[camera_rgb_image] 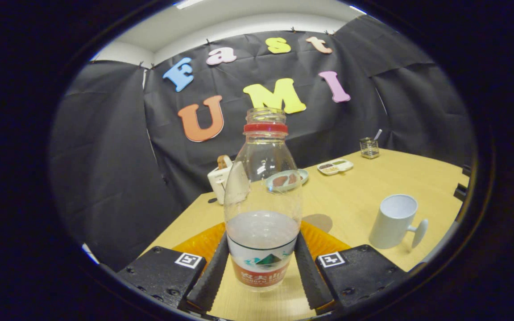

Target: Take the bottle from table, then pour the juice into the cup, finally place the bottle on the coaster

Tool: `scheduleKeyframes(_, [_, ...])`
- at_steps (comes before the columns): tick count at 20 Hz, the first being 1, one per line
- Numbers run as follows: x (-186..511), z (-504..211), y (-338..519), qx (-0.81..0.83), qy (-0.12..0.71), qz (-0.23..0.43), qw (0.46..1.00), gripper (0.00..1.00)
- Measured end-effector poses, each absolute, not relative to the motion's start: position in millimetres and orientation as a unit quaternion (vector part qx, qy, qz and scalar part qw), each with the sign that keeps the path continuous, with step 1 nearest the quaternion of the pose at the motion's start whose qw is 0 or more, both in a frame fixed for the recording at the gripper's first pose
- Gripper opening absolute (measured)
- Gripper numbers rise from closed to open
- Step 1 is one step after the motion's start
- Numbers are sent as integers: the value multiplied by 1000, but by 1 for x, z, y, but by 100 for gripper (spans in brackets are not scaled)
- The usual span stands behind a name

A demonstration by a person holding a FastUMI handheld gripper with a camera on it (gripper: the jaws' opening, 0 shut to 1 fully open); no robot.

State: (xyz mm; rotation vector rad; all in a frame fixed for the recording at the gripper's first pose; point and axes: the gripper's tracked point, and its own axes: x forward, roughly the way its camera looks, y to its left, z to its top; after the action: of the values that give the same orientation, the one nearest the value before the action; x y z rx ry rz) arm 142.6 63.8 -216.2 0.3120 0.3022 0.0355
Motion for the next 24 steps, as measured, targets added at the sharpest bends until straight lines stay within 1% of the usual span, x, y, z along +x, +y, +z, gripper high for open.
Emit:
scheduleKeyframes(7, [145,-212,69,276,161,50,946,79])
scheduleKeyframes(14, [148,-207,63,380,164,42,909,79])
scheduleKeyframes(21, [158,-193,57,477,146,51,865,78])
scheduleKeyframes(24, [164,-186,51,528,133,56,837,78])
